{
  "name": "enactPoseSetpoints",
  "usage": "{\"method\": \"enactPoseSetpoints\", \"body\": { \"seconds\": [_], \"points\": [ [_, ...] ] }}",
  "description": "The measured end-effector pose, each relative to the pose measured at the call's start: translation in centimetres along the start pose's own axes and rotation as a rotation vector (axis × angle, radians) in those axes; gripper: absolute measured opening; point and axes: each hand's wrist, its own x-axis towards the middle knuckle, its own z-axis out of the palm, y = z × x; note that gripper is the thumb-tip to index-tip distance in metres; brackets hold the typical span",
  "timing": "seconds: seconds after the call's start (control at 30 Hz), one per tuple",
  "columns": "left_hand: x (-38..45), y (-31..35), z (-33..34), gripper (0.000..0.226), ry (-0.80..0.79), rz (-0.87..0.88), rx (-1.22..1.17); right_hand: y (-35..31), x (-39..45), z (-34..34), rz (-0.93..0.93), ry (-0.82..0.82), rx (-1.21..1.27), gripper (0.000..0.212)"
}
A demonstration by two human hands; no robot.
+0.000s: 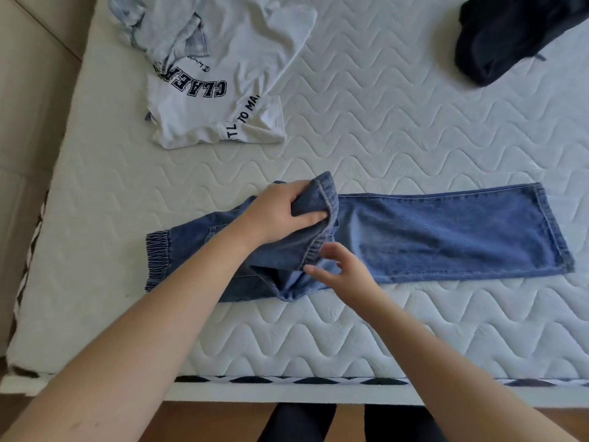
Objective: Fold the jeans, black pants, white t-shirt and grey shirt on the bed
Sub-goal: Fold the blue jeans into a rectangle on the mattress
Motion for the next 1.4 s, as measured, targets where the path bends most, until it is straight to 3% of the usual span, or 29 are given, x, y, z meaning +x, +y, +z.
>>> {"method": "enactPoseSetpoints", "body": {
  "seconds": [0.13,0.27,0.33,0.43,0.57,0.67,0.97,1.13,1.27,1.4],
  "points": [
    [1.5,5.2,-0.7,0.016,-0.039,0.051,-0.068,-1.4,-1.8,-1.1,0.004,0.093,0.202,0.054],
    [3.9,9.4,-0.1,0.031,-0.080,0.096,-0.089,-1.5,-3.2,-4.1,0.011,0.177,0.161,0.019],
    [5.1,11.3,0.6,0.018,-0.100,0.102,-0.121,-1.5,-4.2,-6.0,0.010,0.206,0.300,0.013],
    [7.1,14.0,2.1,0.004,-0.125,0.114,-0.174,-1.2,-5.6,-9.7,0.036,0.381,0.365,0.009],
    [10.9,16.3,4.9,0.016,-0.157,0.056,-0.241,0.2,-7.6,-16.2,0.010,0.604,0.343,0.010],
    [14.5,17.9,7.8,0.021,-0.179,0.053,-0.235,1.2,-9.2,-22.0,-0.015,0.679,0.240,0.013],
    [26.2,24.9,19.6,0.005,-0.282,0.096,-0.134,6.9,-10.2,-36.9,0.050,0.894,0.126,0.003],
    [32.9,26.2,28.2,0.002,-0.342,0.093,0.048,11.9,-8.8,-42.3,0.152,0.903,0.088,0.005],
    [36.3,23.6,35.5,0.027,-0.412,0.015,0.240,17.4,-6.6,-43.8,0.283,0.833,0.066,0.006],
    [37.8,20.2,41.1,0.026,-0.423,-0.048,0.400,22.7,-4.5,-43.5,0.414,0.756,0.121,0.008]
  ]
}}
